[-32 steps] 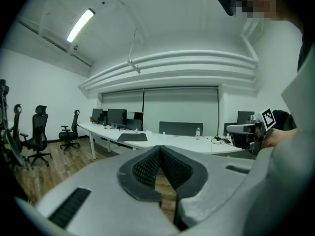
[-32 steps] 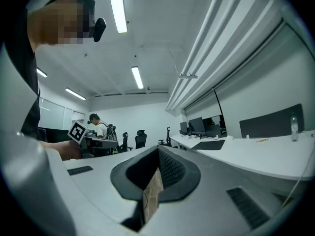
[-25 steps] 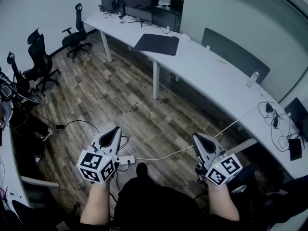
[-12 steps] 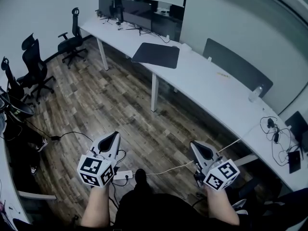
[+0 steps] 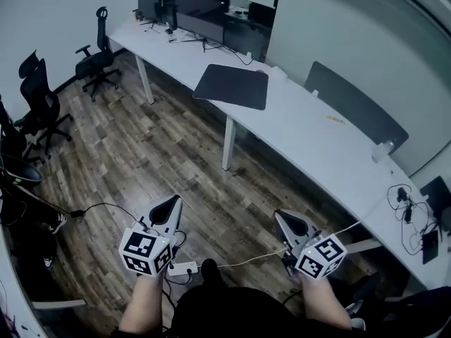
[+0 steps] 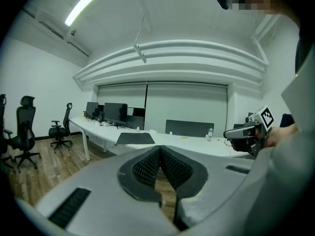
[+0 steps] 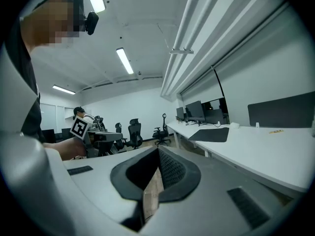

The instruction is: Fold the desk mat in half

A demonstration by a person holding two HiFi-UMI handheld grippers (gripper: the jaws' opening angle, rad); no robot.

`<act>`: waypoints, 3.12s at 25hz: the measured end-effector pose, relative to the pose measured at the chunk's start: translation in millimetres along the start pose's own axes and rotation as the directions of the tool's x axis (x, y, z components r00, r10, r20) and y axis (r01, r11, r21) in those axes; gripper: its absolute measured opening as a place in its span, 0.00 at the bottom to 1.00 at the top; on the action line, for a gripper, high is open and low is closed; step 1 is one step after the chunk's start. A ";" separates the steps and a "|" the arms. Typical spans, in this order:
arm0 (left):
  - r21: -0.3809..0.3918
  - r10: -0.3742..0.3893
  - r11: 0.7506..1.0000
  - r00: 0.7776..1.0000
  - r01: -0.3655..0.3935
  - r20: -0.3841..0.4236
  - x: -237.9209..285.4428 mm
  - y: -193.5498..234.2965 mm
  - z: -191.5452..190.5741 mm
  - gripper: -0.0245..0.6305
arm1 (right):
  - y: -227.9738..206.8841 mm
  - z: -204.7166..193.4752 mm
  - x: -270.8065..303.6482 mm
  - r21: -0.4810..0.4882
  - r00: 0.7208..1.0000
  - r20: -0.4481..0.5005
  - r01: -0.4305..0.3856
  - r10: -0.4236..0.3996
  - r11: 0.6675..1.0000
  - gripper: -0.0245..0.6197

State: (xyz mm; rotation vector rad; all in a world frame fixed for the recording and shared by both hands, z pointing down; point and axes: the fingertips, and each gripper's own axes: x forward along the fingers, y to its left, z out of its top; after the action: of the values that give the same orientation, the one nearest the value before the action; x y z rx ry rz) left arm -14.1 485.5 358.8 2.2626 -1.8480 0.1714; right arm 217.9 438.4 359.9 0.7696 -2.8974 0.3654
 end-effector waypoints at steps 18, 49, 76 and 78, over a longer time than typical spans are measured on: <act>-0.036 0.001 0.999 0.999 0.000 0.037 44.3 86.3 18.7 0.05 | -16.8 33.3 104.6 -0.035 1.000 -0.018 -0.025 0.025 0.999 0.04; 0.002 -0.010 1.000 0.997 0.010 -0.070 326.8 134.7 86.9 0.05 | -261.1 84.6 282.4 0.029 0.996 0.022 -0.082 0.081 0.996 0.04; 0.043 0.055 0.998 0.991 -0.051 -0.120 470.5 189.2 108.0 0.05 | -390.6 94.6 363.6 0.047 0.995 -0.057 -0.078 0.081 0.996 0.04; 0.043 0.056 0.998 0.992 -0.052 -0.111 476.0 201.9 109.5 0.05 | -392.6 97.1 374.7 0.036 0.995 -0.065 -0.077 0.079 0.996 0.05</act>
State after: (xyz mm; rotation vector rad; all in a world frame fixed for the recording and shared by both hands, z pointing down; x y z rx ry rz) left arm -118.9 -32.2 378.0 2.1818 -1.8645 0.3404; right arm 86.2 -94.5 411.6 0.6376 -2.8715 0.4399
